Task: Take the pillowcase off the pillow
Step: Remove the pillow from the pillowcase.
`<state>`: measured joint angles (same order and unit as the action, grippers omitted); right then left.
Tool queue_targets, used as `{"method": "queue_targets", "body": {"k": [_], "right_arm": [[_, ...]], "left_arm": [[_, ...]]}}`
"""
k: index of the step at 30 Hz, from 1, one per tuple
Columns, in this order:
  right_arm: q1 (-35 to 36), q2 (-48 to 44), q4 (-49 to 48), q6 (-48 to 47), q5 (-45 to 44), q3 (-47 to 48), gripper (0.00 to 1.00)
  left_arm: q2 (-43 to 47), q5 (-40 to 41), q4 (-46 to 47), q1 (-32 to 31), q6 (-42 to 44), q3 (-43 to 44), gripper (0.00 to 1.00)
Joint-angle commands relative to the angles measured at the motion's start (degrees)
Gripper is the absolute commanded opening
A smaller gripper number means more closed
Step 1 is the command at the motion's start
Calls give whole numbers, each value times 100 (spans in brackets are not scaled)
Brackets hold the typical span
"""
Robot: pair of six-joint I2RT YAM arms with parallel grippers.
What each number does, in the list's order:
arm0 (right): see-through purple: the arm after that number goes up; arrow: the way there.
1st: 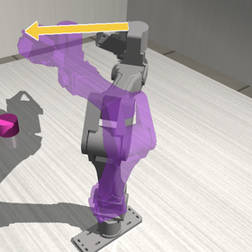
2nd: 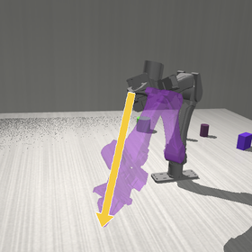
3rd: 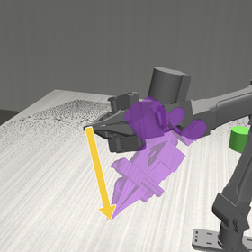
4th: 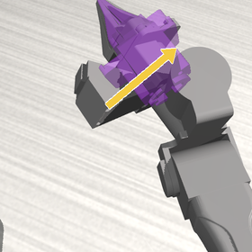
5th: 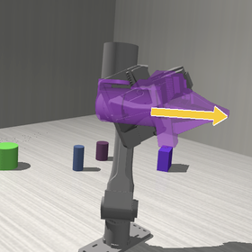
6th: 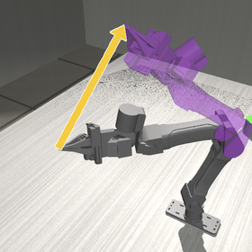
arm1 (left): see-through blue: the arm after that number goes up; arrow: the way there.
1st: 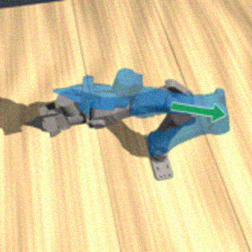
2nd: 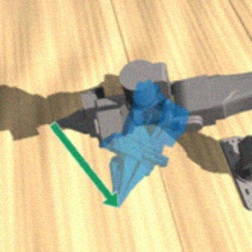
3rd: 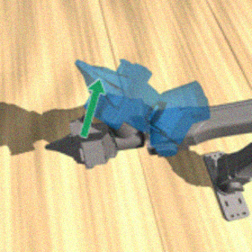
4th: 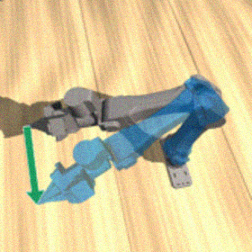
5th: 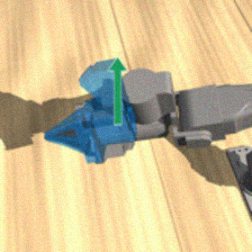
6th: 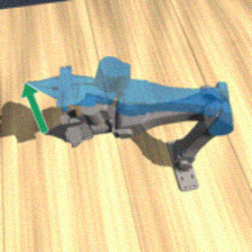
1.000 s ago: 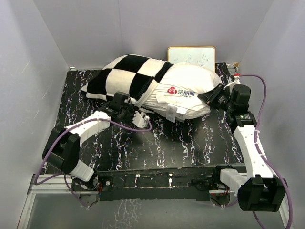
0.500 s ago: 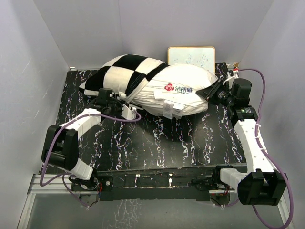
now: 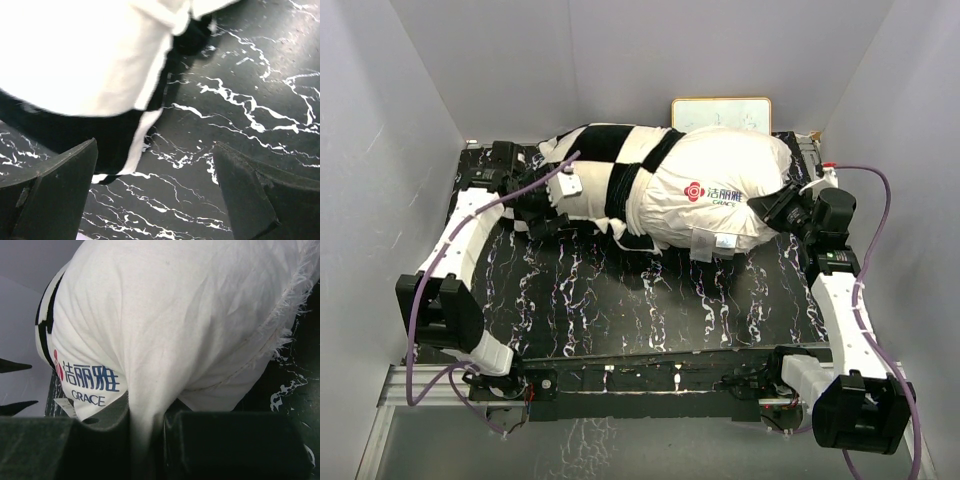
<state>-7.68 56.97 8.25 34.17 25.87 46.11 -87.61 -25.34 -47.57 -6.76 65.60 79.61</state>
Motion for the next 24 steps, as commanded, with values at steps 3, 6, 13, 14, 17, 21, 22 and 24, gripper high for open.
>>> {"method": "queue_targets", "body": {"k": [3,6,13,14,17,21,22,24], "right_arm": [[7,-415,-615,-480,-411,-307,9],[11,-470,-555,-554,-446,-368,8],[50,-488,-559,-622,-423,-431,8],[56,-474,-568,-622,-405,-429,8],[53,-445,-584,-630,-352,-405,9],[59,-437,-596,-672,-280,-368,9],[59,-437,-594,-686,-256,-357,9],[68,-434,-603,-710,-213,-348,8]], "left_arm": [[-646,371,14,346,-837,234,97],[-807,610,516,606,-1133,82,97],[-1390,55,673,1307,-1385,375,97],[-1442,11,784,1339,-1396,318,97],[-1549,38,1516,1380,-1846,163,97],[-1901,15,2137,1432,-2462,247,97],[-1989,106,2322,1437,-2618,275,97],[-2078,-12,2527,1449,-2736,299,97]]}}
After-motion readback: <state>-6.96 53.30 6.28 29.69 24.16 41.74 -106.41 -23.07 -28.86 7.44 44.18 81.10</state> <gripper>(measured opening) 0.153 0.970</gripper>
